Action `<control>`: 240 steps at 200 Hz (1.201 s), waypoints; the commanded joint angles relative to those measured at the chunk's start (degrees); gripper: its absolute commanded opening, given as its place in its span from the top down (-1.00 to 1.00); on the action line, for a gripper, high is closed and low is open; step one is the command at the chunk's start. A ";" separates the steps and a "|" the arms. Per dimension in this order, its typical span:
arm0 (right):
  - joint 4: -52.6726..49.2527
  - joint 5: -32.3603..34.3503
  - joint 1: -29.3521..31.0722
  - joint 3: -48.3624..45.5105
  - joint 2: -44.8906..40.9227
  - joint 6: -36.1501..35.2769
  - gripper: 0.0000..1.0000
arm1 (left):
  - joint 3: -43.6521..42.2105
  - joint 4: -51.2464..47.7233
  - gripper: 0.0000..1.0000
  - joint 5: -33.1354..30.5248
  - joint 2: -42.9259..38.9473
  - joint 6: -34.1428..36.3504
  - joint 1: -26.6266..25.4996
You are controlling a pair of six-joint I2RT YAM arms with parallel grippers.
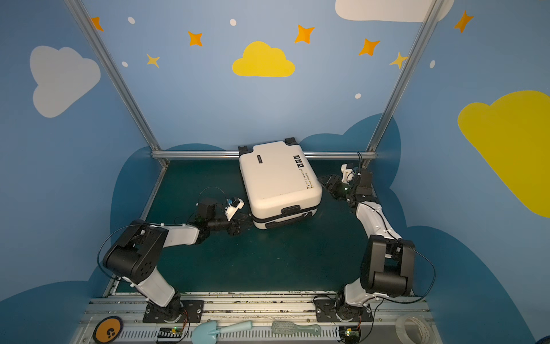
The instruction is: Pack the luggage
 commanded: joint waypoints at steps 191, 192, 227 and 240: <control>0.67 -1.13 0.25 0.97 0.70 0.23 -0.06 | 5.08 1.65 0.26 4.05 2.41 0.27 0.66; 0.64 -1.13 0.27 0.97 0.74 0.20 -0.06 | 5.06 1.65 0.26 4.03 2.39 0.26 0.64; 0.88 -1.14 0.46 0.81 0.86 0.30 -0.06 | 4.34 1.68 0.41 3.33 1.93 -0.18 0.62; 0.80 -1.10 0.51 0.79 0.92 0.22 -0.06 | 4.11 1.42 0.47 3.15 1.64 -0.07 0.62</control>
